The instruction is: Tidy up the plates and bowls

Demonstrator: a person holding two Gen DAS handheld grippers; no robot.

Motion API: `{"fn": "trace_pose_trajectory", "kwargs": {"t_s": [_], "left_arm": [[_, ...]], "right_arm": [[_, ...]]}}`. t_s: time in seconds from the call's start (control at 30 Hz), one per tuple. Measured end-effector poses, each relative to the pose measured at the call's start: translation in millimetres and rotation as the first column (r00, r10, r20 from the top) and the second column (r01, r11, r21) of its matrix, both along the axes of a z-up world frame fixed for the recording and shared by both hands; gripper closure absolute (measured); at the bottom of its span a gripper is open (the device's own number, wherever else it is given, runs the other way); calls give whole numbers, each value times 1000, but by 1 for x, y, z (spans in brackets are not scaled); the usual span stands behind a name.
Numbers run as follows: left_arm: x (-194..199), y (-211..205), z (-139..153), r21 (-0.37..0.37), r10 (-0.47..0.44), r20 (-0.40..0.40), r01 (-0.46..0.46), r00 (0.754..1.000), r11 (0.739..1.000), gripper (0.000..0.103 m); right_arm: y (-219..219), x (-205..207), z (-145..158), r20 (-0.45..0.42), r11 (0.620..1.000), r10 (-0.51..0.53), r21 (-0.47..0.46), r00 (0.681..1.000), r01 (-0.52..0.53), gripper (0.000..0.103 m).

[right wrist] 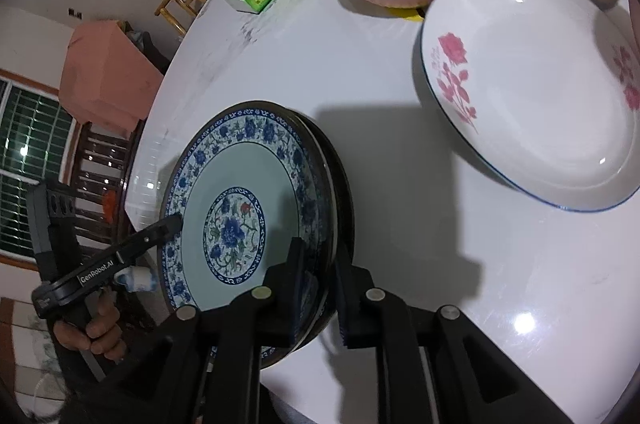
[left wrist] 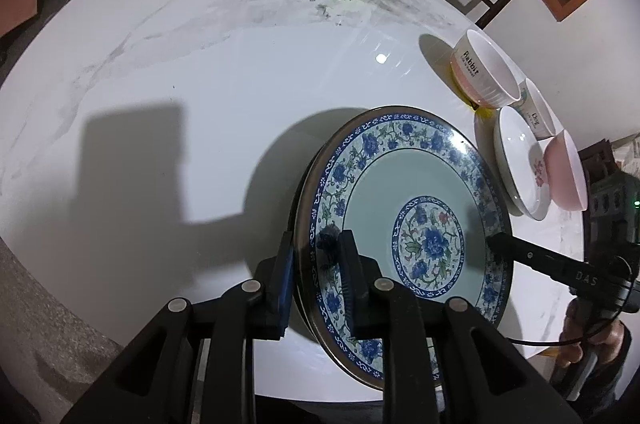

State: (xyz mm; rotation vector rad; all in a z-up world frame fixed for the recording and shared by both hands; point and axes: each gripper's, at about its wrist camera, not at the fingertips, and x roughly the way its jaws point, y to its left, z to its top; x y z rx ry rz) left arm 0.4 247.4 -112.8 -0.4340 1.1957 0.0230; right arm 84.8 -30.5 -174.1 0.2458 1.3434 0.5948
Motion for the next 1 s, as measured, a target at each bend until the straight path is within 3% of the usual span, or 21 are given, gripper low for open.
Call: {"fn": "trace_pose_trajectory", "kwargs": {"t_s": [0.1, 0.67, 0.83, 1.0], "left_arm": [[0, -2, -1, 39, -2, -3, 2, 1000, 999, 83], [0, -4, -15, 36, 12, -20, -11, 1000, 999, 77], [1, -5, -16, 34, 6, -23, -5, 1000, 999, 76], [3, -8, -17, 47, 4, -25, -3, 1000, 999, 77]], "right_arm": [[7, -3, 2, 20, 1000, 13, -25, 1000, -12, 86], [29, -11, 13, 136, 972, 86, -229, 987, -53, 83], [44, -17, 17, 177, 940, 152, -331, 972, -86, 70], [56, -22, 19, 211, 903, 203, -417, 956, -99, 64]]}}
